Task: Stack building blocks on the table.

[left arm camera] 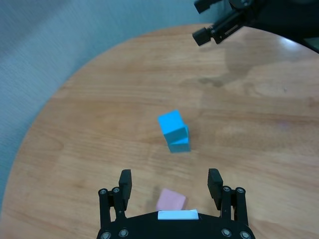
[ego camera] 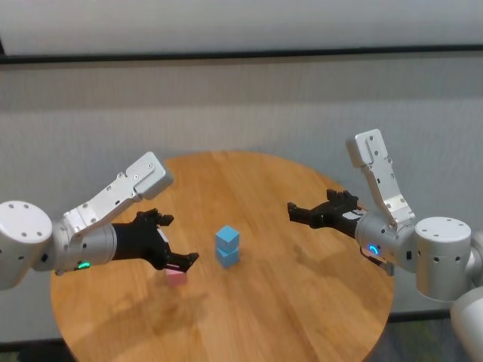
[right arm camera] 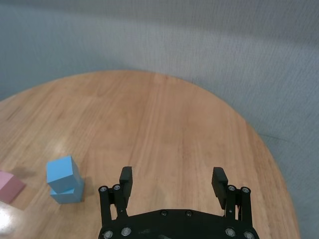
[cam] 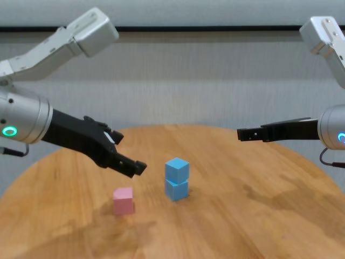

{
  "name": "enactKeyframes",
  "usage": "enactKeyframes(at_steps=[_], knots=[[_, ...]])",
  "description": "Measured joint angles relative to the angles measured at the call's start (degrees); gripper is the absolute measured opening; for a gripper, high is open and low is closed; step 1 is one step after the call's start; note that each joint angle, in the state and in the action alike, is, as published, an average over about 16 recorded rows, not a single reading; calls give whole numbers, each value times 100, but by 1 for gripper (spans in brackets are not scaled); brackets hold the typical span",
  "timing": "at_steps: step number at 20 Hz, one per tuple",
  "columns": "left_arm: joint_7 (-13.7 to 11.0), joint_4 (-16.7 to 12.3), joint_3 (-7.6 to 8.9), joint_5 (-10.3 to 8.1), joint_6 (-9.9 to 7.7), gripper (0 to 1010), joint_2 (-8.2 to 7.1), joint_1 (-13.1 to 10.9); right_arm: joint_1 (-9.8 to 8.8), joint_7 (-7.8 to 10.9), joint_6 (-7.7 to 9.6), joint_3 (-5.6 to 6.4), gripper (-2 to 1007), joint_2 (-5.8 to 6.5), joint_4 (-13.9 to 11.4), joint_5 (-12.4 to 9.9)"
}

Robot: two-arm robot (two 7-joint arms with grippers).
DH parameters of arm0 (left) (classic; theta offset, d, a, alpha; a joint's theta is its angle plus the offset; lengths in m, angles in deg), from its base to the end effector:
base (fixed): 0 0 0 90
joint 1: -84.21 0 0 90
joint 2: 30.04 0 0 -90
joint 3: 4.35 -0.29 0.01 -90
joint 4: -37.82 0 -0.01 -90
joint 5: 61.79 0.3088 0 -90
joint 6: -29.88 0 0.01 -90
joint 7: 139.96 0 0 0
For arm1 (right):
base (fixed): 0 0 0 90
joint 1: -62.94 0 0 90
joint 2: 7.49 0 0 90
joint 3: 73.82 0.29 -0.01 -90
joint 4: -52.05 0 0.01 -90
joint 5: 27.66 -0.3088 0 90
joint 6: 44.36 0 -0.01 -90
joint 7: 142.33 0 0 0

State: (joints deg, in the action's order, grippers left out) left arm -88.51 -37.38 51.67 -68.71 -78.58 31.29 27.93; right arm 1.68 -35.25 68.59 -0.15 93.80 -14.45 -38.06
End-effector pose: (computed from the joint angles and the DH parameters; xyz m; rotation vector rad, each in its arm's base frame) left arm 0.4506 0.0298 -0.2059 0.6295 -0.1167 0.6251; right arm 0.4594 -0.0018 -0.2472 -0.3498 0.2029 -1.1096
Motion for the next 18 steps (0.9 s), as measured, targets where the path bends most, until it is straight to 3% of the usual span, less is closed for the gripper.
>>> enactKeyframes(at_steps=[8, 18], knots=[[-11, 163, -111, -24, 62, 1002, -5, 6, 9, 0, 16, 1, 1004, -12, 3, -2], [5, 614, -298, 102, 83, 1002, 172, 147, 14, 0, 24, 2, 1004, -18, 6, -5]])
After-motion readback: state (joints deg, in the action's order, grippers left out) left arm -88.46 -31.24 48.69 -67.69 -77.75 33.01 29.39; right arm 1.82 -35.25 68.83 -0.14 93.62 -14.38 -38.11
